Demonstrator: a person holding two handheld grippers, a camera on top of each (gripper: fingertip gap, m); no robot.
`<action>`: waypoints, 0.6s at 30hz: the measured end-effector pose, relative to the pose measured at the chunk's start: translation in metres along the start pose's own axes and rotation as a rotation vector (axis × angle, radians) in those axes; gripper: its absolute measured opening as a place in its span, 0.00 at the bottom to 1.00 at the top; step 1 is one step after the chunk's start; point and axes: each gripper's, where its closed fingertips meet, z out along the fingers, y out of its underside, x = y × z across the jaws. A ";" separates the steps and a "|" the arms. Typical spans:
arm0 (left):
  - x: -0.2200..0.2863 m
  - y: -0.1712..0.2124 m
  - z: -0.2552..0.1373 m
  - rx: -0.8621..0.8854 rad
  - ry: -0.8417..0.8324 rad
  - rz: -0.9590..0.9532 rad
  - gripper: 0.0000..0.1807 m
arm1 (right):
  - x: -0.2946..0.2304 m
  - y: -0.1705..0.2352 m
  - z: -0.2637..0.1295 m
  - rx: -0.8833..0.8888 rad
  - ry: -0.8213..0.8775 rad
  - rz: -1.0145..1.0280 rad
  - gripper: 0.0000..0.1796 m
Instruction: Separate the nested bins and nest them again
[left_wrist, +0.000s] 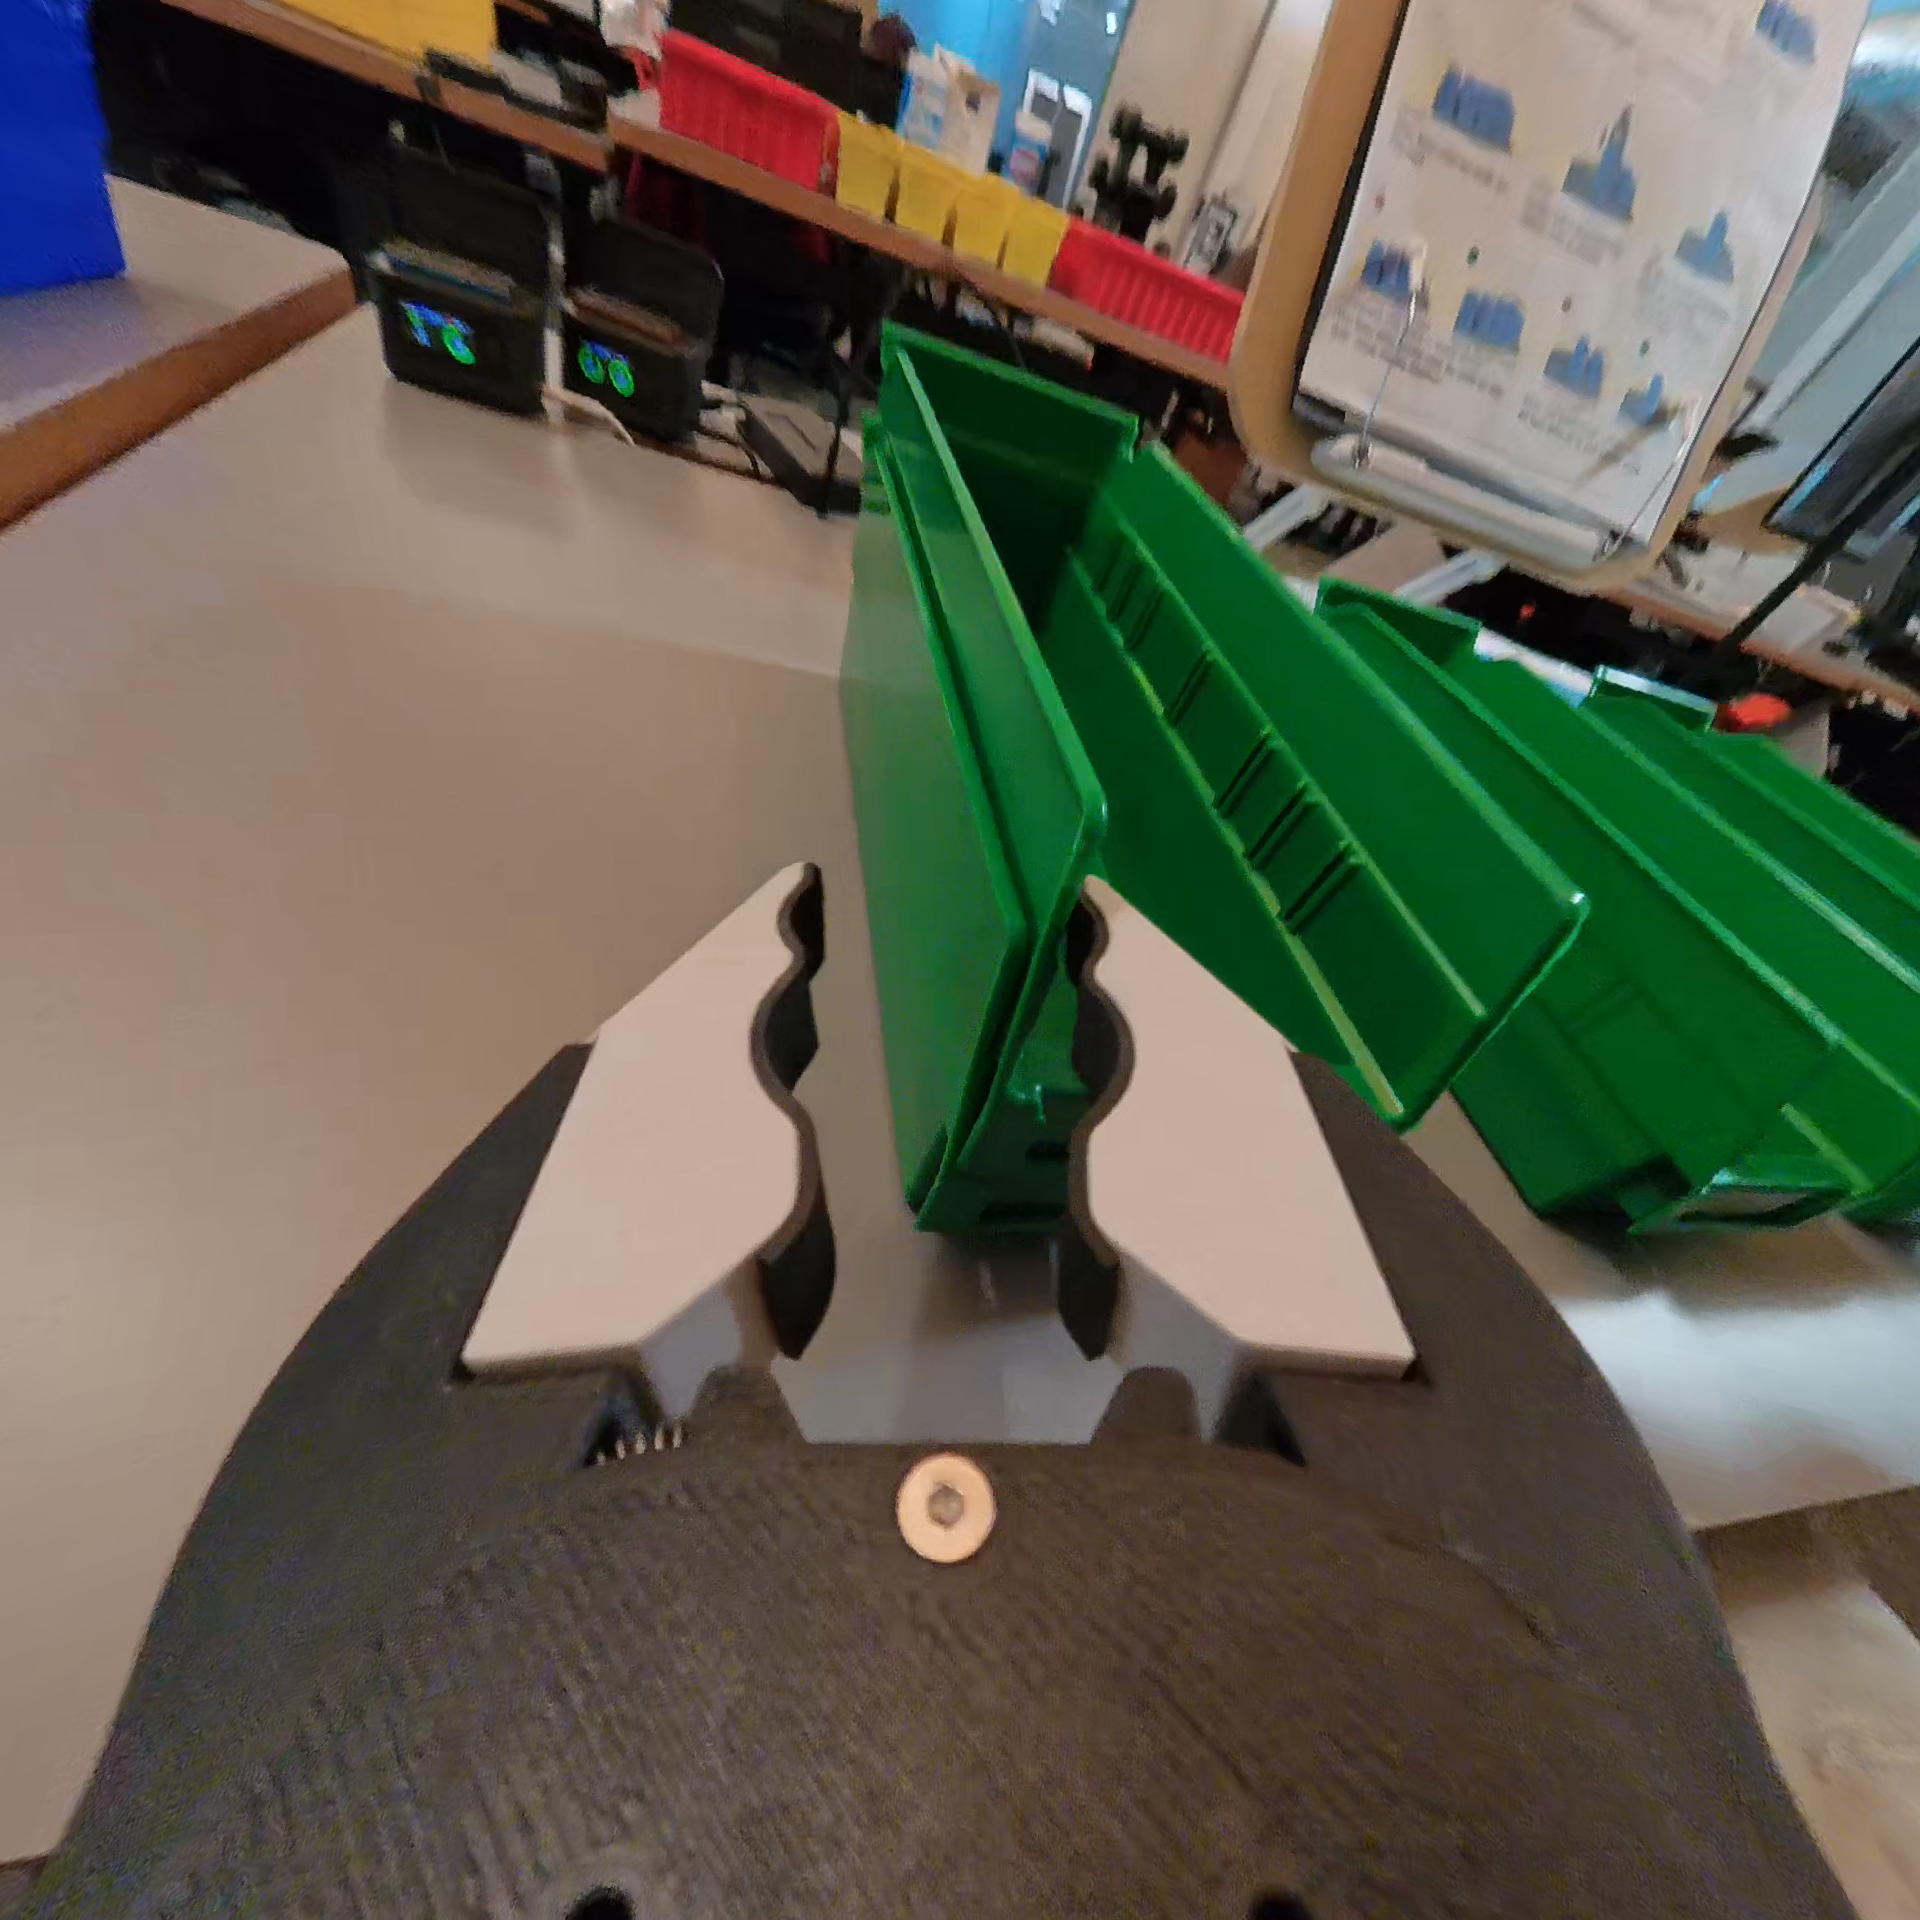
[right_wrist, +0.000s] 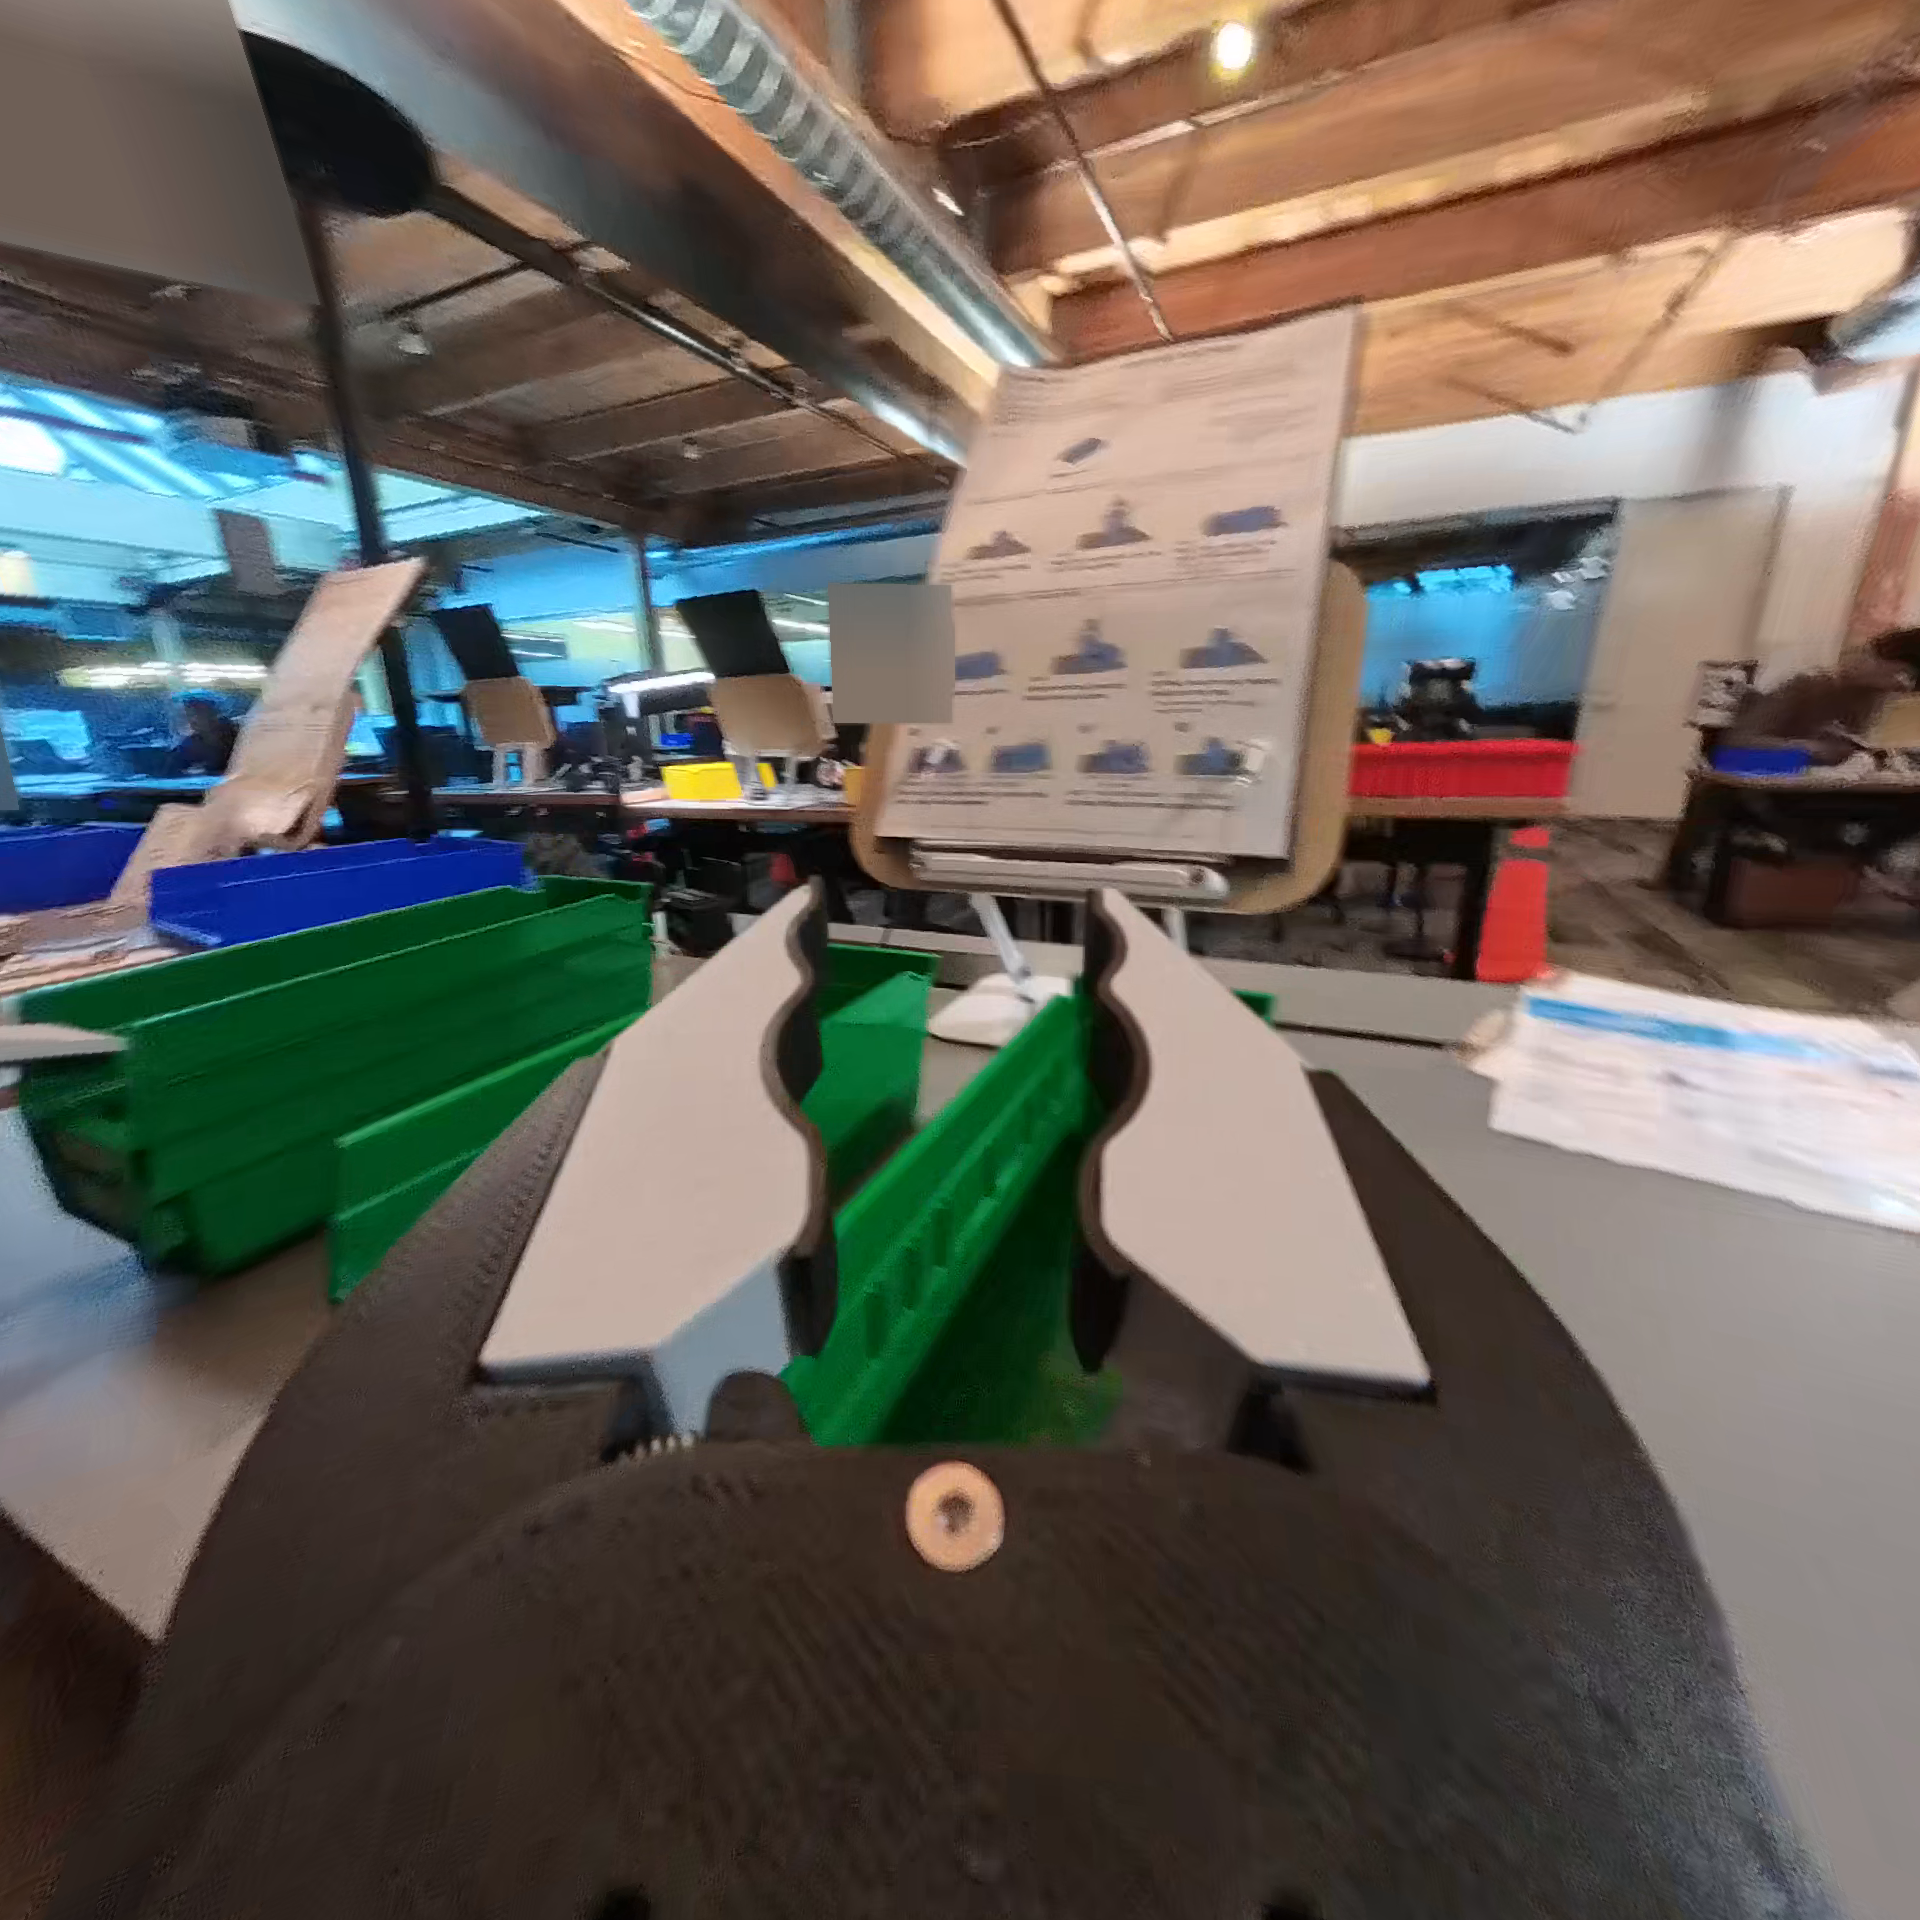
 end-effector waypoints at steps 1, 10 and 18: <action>-0.001 -0.008 -0.005 0.038 -0.014 -0.005 0.30 | 0.016 0.003 -0.001 -0.022 0.035 0.013 0.28; 0.053 -0.093 -0.068 0.517 -0.090 0.235 0.24 | 0.044 0.084 -0.008 -0.414 0.060 0.128 0.25; 0.189 -0.050 -0.039 0.394 0.244 0.279 0.23 | 0.063 0.150 -0.031 -0.737 0.185 0.141 0.39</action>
